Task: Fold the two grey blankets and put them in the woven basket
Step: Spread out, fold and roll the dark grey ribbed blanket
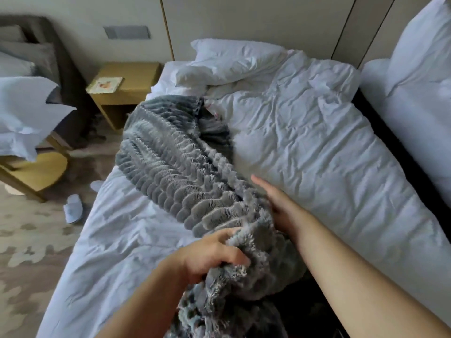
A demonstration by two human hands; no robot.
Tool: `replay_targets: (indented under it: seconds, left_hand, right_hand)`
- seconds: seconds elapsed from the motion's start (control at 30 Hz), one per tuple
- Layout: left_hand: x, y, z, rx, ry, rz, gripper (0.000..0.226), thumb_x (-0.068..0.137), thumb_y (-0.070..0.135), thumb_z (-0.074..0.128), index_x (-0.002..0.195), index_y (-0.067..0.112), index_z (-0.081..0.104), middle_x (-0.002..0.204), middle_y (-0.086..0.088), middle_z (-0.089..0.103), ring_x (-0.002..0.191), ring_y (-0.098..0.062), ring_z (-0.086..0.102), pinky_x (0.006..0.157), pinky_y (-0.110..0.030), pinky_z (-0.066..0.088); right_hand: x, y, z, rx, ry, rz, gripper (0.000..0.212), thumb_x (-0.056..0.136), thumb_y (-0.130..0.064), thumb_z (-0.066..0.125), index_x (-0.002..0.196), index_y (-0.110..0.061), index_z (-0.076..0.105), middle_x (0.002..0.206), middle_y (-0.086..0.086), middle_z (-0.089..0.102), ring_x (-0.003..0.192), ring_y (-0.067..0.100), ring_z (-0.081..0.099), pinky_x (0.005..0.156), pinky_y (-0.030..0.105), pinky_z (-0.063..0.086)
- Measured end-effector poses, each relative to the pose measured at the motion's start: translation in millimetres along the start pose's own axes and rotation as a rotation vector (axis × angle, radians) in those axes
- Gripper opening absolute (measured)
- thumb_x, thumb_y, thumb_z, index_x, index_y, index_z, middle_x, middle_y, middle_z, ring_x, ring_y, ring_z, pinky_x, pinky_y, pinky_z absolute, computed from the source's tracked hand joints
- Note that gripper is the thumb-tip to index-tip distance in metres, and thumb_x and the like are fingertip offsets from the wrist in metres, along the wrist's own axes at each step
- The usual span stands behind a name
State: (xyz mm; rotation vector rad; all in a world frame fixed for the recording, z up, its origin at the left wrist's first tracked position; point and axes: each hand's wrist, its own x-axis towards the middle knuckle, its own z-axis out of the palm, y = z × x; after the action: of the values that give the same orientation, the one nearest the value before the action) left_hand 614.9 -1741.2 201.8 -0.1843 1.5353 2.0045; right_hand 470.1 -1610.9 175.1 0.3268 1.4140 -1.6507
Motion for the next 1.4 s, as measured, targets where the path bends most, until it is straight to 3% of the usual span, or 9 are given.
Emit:
replay_targets:
  seconds: [0.13, 0.27, 0.7, 0.87, 0.97, 1.03, 1.2, 1.3, 1.4]
  left_hand:
    - [-20, -6, -16, 0.171, 0.022, -0.08, 0.027, 0.071, 0.002, 0.07, 0.093, 0.019, 0.074, 0.089, -0.001, 0.075, 0.082, -0.013, 0.071, 0.073, -0.024, 0.055]
    - [-26, -14, -45, 0.165, 0.308, -0.027, 0.014, 0.085, 0.012, 0.069, 0.097, 0.017, 0.075, 0.098, -0.014, 0.074, 0.091, -0.023, 0.071, 0.085, -0.038, 0.057]
    - [-28, -34, -50, -0.197, 0.563, 0.235, 0.037, 0.074, 0.041, 0.071, 0.101, 0.015, 0.072, 0.104, -0.014, 0.073, 0.094, -0.029, 0.071, 0.07, -0.032, 0.058]
    - [-49, -41, -54, -0.283, 0.898, 0.318, 0.022, 0.087, 0.029, 0.066, 0.089, 0.007, 0.069, 0.079, -0.014, 0.073, 0.06, -0.024, 0.07, 0.049, -0.027, 0.054]
    - [-58, -39, -56, -0.264, 0.966, 0.375, 0.019, 0.091, 0.028, 0.062, 0.088, 0.012, 0.071, 0.089, -0.017, 0.074, 0.078, -0.028, 0.072, 0.07, -0.035, 0.057]
    - [-55, -37, -53, -0.234, 0.978, 0.413, 0.021, 0.093, 0.03, 0.059, 0.084, 0.018, 0.074, 0.087, -0.013, 0.075, 0.078, -0.025, 0.072, 0.067, -0.032, 0.056]
    - [-31, -29, -56, -0.469, 0.976, 0.474, 0.025, 0.102, 0.031, 0.037, 0.097, 0.023, 0.059, 0.066, 0.004, 0.072, 0.064, -0.002, 0.068, 0.055, -0.018, 0.051]
    - [-31, -34, -66, -0.672, 0.946, 0.439, 0.061, 0.092, 0.064, 0.034, 0.103, 0.015, 0.069, 0.09, -0.01, 0.075, 0.084, -0.019, 0.073, 0.07, -0.031, 0.055]
    - [-28, -53, -79, -0.74, 0.913, 0.328, 0.078, 0.084, 0.071, 0.04, 0.121, 0.007, 0.063, 0.117, -0.02, 0.067, 0.108, -0.033, 0.065, 0.09, -0.043, 0.051]
  right_hand:
    - [1, 18, 29, -0.251, 0.096, -0.058, 0.038, 0.097, -0.015, 0.043, 0.064, -0.006, 0.06, 0.045, 0.001, 0.06, 0.033, 0.016, 0.054, 0.033, 0.012, 0.036]
    - [5, 29, 25, -0.131, 0.21, 0.041, 0.041, 0.084, -0.01, 0.046, 0.043, -0.013, 0.046, 0.042, 0.004, 0.046, 0.037, 0.021, 0.047, 0.044, 0.019, 0.04]
    - [-20, -34, 13, 0.273, 0.331, -0.246, 0.021, 0.083, -0.007, 0.058, 0.103, -0.007, 0.064, 0.101, 0.015, 0.068, 0.089, 0.031, 0.067, 0.072, 0.04, 0.056]
    - [-35, -83, 38, 0.376, 0.138, -0.431, 0.013, 0.09, -0.011, 0.052, 0.093, -0.008, 0.064, 0.104, 0.013, 0.067, 0.096, 0.029, 0.064, 0.099, 0.045, 0.047]
    - [-48, -82, 85, 0.358, -0.143, -0.432, 0.021, 0.095, -0.013, 0.045, 0.081, -0.009, 0.061, 0.08, 0.009, 0.065, 0.073, 0.021, 0.065, 0.075, 0.03, 0.055]
    - [-57, -58, 127, 0.206, -0.447, -0.295, 0.03, 0.097, -0.011, 0.04, 0.084, -0.004, 0.066, 0.073, 0.009, 0.066, 0.062, 0.018, 0.063, 0.06, 0.025, 0.055]
    - [-56, 0, 170, -0.382, -0.815, -0.126, 0.02, 0.099, -0.006, 0.04, 0.116, -0.005, 0.052, 0.097, 0.013, 0.065, 0.088, 0.027, 0.066, 0.082, 0.036, 0.053]
    - [-36, 2, 140, -0.317, -0.668, -0.156, 0.021, 0.098, -0.004, 0.039, 0.104, -0.005, 0.058, 0.08, 0.009, 0.069, 0.07, 0.02, 0.069, 0.067, 0.029, 0.056]
    - [2, 5, 83, -0.473, -0.151, -0.256, 0.022, 0.092, 0.0, 0.043, 0.089, -0.01, 0.062, 0.074, 0.006, 0.065, 0.064, 0.015, 0.06, 0.061, 0.024, 0.047]
